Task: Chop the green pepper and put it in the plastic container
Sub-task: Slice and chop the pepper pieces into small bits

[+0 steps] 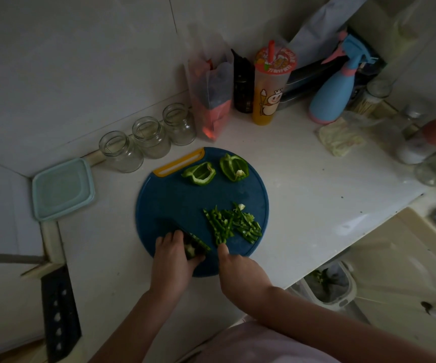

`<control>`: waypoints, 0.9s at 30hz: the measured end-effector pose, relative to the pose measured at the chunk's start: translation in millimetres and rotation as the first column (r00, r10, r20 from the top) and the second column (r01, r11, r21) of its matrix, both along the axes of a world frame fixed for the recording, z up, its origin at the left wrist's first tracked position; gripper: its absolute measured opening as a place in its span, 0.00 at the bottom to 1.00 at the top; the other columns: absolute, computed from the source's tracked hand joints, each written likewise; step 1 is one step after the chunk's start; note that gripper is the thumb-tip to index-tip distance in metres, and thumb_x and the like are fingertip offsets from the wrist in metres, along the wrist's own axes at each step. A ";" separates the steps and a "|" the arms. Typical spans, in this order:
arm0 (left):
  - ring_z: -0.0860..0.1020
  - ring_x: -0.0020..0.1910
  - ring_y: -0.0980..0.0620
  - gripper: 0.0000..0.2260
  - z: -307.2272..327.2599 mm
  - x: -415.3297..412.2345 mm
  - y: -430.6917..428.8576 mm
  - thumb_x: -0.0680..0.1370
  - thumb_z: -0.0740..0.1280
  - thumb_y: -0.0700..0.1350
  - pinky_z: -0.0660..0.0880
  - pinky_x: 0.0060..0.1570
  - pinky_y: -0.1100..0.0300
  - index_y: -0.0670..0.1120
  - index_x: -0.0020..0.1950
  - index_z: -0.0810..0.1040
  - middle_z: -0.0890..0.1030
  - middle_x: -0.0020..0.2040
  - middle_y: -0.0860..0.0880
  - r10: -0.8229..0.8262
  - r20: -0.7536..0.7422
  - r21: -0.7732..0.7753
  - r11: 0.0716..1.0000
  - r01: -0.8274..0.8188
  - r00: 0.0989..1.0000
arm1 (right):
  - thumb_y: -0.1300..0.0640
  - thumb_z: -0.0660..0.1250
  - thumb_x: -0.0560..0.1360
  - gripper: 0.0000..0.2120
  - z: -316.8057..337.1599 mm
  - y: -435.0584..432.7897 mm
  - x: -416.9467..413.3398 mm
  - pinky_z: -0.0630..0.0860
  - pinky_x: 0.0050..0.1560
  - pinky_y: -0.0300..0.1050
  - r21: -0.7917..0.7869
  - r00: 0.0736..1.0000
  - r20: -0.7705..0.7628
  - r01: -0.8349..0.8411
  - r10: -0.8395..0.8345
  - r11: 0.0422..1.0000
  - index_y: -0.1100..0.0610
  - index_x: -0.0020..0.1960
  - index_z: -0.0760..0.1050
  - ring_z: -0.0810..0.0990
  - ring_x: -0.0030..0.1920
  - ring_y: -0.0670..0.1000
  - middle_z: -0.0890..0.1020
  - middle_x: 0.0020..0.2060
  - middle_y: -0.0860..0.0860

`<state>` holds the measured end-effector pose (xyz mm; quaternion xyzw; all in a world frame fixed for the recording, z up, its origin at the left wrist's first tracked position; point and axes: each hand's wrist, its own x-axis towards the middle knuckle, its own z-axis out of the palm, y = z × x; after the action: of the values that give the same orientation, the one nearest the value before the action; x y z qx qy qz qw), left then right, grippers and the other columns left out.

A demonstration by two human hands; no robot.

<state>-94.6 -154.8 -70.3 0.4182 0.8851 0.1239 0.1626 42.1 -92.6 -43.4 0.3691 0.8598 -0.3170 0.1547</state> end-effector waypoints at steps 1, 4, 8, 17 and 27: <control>0.69 0.53 0.46 0.22 -1.0 -0.4 -0.5 0.68 0.75 0.51 0.67 0.48 0.57 0.40 0.54 0.73 0.76 0.50 0.43 0.003 0.005 0.008 1.000 -0.003 1.000 | 0.67 0.54 0.75 0.22 -0.8 -0.4 -0.1 0.67 0.34 0.48 -0.006 1.000 -0.003 0.001 -0.001 1.000 0.62 0.69 0.57 0.78 0.40 0.60 0.78 0.41 0.59; 0.69 0.53 0.45 0.23 -3.5 -1.7 -1.3 0.66 0.77 0.50 0.67 0.48 0.56 0.40 0.55 0.75 0.77 0.51 0.43 0.015 0.021 0.025 1.000 -0.016 1.000 | 0.67 0.54 0.76 0.21 -2.8 0.0 -0.7 0.66 0.29 0.46 -0.015 1.000 -0.009 -0.002 0.002 1.000 0.62 0.69 0.57 0.77 0.38 0.59 0.80 0.43 0.59; 0.70 0.52 0.45 0.23 -4.4 -3.4 -0.9 0.65 0.78 0.48 0.67 0.47 0.56 0.39 0.53 0.76 0.78 0.50 0.43 0.025 0.047 0.044 0.999 -0.027 0.999 | 0.66 0.54 0.77 0.21 -4.5 1.5 -0.6 0.67 0.35 0.47 -0.005 1.000 0.003 -0.012 0.012 1.000 0.62 0.69 0.57 0.80 0.44 0.61 0.80 0.46 0.60; 0.71 0.48 0.43 0.22 -7.8 -4.9 -1.5 0.62 0.80 0.45 0.67 0.44 0.54 0.36 0.47 0.76 0.78 0.45 0.40 0.026 0.067 0.095 0.995 -0.032 0.997 | 0.67 0.54 0.75 0.22 -8.2 1.3 -0.3 0.67 0.36 0.47 0.018 0.999 0.003 -0.045 0.045 0.999 0.62 0.69 0.57 0.80 0.44 0.62 0.80 0.45 0.60; 0.70 0.50 0.46 0.22 -11.4 -4.8 -2.2 0.63 0.79 0.46 0.65 0.43 0.59 0.39 0.50 0.76 0.77 0.47 0.44 0.054 0.124 0.126 0.990 -0.070 0.991 | 0.67 0.55 0.76 0.21 -16.2 8.5 -10.2 0.69 0.37 0.48 -0.024 0.999 0.004 -0.048 0.048 0.999 0.62 0.68 0.58 0.80 0.45 0.61 0.80 0.47 0.60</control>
<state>-99.4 -156.9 -81.7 0.3919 0.8763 0.2115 0.1842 32.0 -84.1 -59.5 0.3471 0.8642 -0.3227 0.1689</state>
